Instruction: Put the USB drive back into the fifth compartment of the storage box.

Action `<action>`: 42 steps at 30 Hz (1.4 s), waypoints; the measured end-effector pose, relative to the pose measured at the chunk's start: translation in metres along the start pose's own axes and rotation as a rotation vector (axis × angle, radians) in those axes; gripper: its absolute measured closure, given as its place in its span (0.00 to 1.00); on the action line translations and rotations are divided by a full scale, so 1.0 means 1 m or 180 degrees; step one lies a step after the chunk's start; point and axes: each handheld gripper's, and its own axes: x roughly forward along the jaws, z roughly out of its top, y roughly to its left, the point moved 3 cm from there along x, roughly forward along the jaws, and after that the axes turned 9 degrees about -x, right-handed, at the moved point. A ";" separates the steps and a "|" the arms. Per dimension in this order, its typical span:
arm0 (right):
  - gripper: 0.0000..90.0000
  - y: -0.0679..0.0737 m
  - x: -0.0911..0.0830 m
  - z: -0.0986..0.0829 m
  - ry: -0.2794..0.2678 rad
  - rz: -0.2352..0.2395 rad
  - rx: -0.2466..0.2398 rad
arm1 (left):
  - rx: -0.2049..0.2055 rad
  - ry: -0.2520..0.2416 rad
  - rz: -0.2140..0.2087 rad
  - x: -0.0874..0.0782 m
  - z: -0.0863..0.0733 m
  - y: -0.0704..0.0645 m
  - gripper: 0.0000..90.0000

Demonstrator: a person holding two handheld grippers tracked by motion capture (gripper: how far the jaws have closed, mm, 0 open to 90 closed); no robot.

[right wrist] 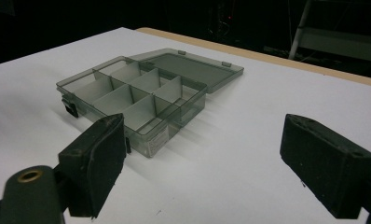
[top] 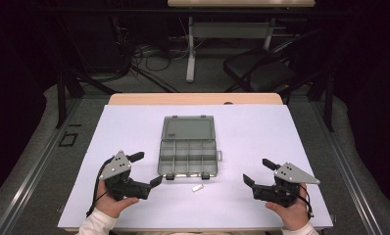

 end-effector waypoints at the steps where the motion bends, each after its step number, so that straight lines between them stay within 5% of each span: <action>1: 0.16 0.000 0.000 0.000 0.0003 -0.0008 -0.0003 | -0.0001 0.0017 0.0001 0.001 0.000 -0.001 0.01; 24: 0.16 0.002 0.003 0.002 0.0011 0.0088 0.0027 | -0.0028 0.0323 -0.0210 0.027 0.011 -0.022 0.04; 42: 0.16 0.003 0.003 0.003 0.0027 0.0122 0.0022 | -0.0054 0.0498 -0.0190 0.044 0.027 -0.024 0.09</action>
